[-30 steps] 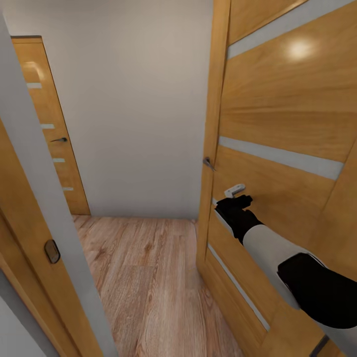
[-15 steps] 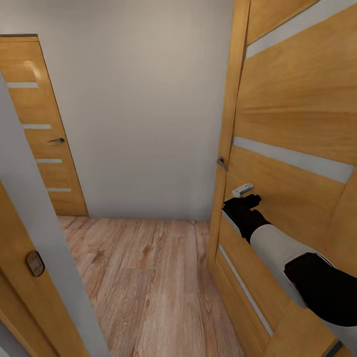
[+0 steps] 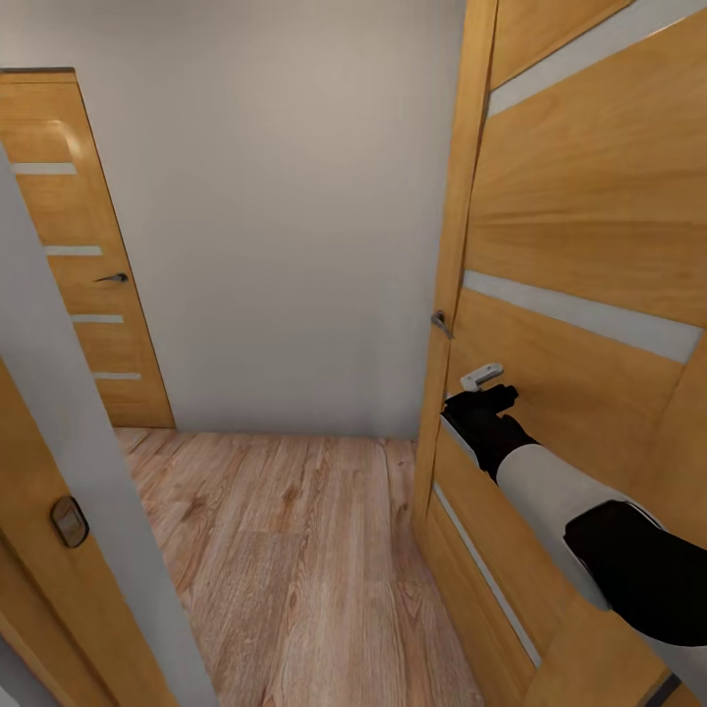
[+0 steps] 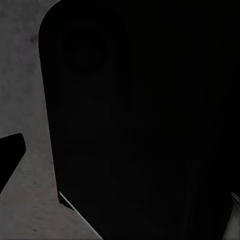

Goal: Move the two storage containers from the living room to the garage. In the garage, place one container on the floor and stack the other container on top of it (either order is fine).

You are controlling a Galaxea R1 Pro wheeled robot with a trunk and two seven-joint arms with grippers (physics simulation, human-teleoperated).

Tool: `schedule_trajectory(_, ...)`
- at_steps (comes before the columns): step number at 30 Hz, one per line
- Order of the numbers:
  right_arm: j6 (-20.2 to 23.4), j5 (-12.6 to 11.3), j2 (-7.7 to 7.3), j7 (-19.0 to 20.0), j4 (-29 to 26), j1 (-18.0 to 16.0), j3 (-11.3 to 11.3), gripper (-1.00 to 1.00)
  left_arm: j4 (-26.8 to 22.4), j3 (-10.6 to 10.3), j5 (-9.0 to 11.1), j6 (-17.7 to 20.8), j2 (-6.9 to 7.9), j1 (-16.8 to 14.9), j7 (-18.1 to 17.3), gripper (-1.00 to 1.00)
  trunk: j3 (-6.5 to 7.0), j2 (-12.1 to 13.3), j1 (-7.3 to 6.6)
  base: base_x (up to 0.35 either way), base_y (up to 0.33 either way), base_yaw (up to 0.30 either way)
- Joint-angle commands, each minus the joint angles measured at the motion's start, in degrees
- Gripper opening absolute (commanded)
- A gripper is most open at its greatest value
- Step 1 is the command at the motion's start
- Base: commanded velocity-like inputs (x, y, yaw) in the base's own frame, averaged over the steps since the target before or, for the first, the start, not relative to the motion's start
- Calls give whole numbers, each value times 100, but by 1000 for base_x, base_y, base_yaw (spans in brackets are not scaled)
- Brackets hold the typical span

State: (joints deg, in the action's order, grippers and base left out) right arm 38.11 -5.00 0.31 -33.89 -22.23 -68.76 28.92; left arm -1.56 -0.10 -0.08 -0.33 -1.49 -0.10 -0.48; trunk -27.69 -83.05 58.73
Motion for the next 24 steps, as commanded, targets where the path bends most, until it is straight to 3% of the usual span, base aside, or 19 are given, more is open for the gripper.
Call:
schedule_trajectory(1, 91, 35, -125, -56, -1, -8, 34, 100, -4, 1, -1, -3, 0, 1, -5, 100, -6, -3, 0, 0, 0, 0)
schedule_trajectory(17, 91, 34, -180, -56, 0, -67, 35, 100, -6, 1, -1, -3, -8, 1, -5, 100, -6, -3, 0, 1, 0, 0)
schedule_trajectory(24, 91, 34, -180, -56, 0, -65, 35, 100, -3, 0, -1, -3, -8, 1, -5, 100, -6, -3, 0, 211, 0, 0)
